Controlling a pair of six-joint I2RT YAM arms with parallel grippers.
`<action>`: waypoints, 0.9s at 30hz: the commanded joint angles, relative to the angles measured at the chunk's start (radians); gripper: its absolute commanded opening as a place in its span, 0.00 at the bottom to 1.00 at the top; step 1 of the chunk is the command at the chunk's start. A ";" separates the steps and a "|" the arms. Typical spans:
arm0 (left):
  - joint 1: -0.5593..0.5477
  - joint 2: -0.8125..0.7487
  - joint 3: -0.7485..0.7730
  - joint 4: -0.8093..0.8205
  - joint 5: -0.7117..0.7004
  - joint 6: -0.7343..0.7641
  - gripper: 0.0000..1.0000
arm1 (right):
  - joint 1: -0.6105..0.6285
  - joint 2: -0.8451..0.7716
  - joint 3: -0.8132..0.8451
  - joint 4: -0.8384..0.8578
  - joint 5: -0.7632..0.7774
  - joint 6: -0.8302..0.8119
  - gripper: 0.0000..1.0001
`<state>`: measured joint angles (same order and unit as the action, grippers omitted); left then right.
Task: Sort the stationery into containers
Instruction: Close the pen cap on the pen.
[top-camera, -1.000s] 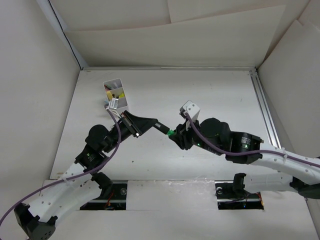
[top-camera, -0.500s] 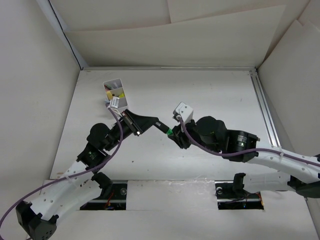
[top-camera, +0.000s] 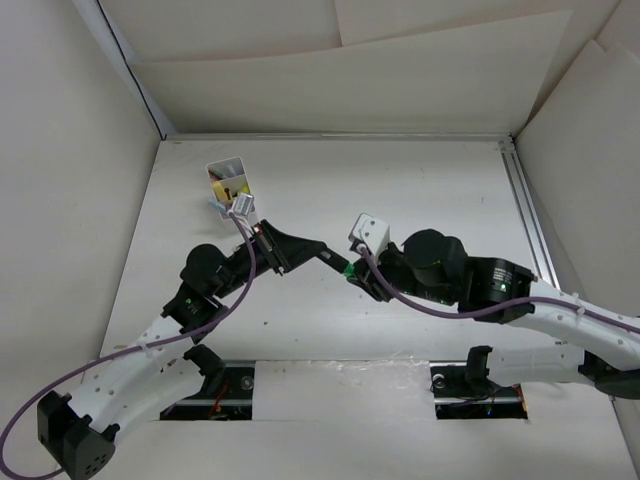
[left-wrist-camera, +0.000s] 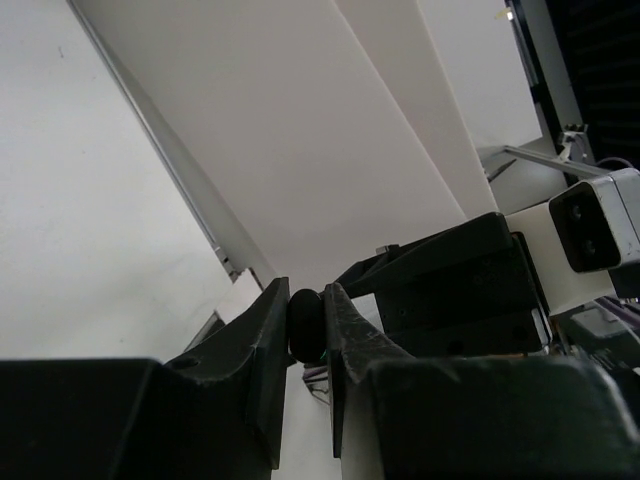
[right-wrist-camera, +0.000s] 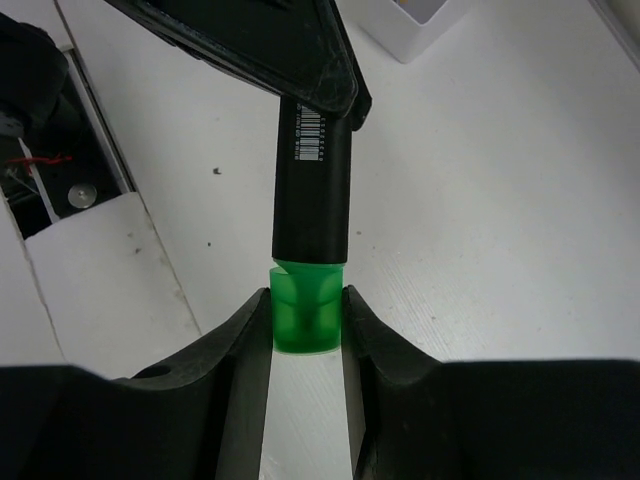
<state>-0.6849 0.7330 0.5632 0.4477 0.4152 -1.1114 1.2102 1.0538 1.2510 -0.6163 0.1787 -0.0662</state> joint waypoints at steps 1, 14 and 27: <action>-0.059 0.022 -0.031 -0.050 0.338 -0.074 0.00 | -0.009 0.006 0.146 0.426 0.036 -0.083 0.07; -0.059 0.042 -0.016 -0.118 0.358 -0.050 0.00 | -0.009 0.169 0.280 0.371 0.001 -0.162 0.07; -0.059 0.060 -0.040 -0.038 0.390 -0.084 0.00 | -0.009 0.258 0.321 0.437 0.030 -0.149 0.06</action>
<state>-0.6651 0.7696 0.5446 0.4271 0.4332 -1.1336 1.1965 1.2678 1.4528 -0.8341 0.2470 -0.2108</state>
